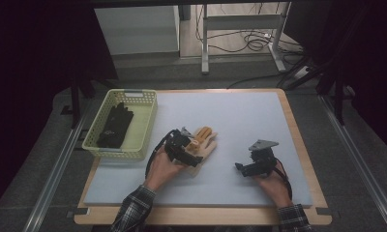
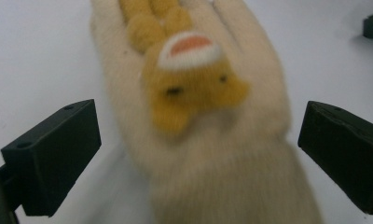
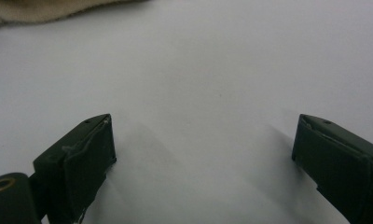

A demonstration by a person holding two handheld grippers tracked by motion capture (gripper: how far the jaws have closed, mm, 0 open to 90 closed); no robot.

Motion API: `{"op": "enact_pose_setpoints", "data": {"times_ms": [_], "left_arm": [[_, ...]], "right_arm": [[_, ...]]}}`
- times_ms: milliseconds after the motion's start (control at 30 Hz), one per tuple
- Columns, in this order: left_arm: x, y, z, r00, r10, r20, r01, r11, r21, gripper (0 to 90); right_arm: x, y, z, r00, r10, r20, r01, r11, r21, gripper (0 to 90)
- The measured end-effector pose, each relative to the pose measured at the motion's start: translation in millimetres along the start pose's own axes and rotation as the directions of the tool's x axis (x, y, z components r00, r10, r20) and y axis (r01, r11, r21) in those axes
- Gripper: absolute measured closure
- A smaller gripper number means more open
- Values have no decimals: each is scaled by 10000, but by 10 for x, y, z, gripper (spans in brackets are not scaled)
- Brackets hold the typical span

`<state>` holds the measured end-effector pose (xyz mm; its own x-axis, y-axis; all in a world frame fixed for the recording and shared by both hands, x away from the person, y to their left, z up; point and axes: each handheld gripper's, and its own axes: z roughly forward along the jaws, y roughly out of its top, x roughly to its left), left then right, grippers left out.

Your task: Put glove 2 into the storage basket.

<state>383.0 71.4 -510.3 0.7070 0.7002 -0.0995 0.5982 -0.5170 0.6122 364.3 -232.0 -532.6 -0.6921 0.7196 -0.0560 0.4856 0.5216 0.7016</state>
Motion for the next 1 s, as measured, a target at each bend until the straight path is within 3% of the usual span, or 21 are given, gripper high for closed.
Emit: {"op": "enact_pose_setpoints", "data": {"times_ms": [233,367,433,800,1000], "left_arm": [[-66,79,237,9998,166,-98,-161,9983,560,0],[-137,54,292,9961,640,-609,-585,9945,869,0],[-108,46,285,9977,434,-520,-393,9963,762,11],[20,29,161,9983,227,-529,-200,9985,506,456],[65,55,114,9994,171,-316,-151,9980,620,529]], "right_arm": [[0,0,0,10000,10,-1,-10,10000,-6,57],[0,0,0,10000,12,-1,-12,10000,-3,58],[0,0,0,10000,14,-1,-14,10000,-4,57],[1,0,0,10000,4,4,-4,10000,-1,57],[1,0,0,10000,7,5,-7,10000,-3,58]]}}
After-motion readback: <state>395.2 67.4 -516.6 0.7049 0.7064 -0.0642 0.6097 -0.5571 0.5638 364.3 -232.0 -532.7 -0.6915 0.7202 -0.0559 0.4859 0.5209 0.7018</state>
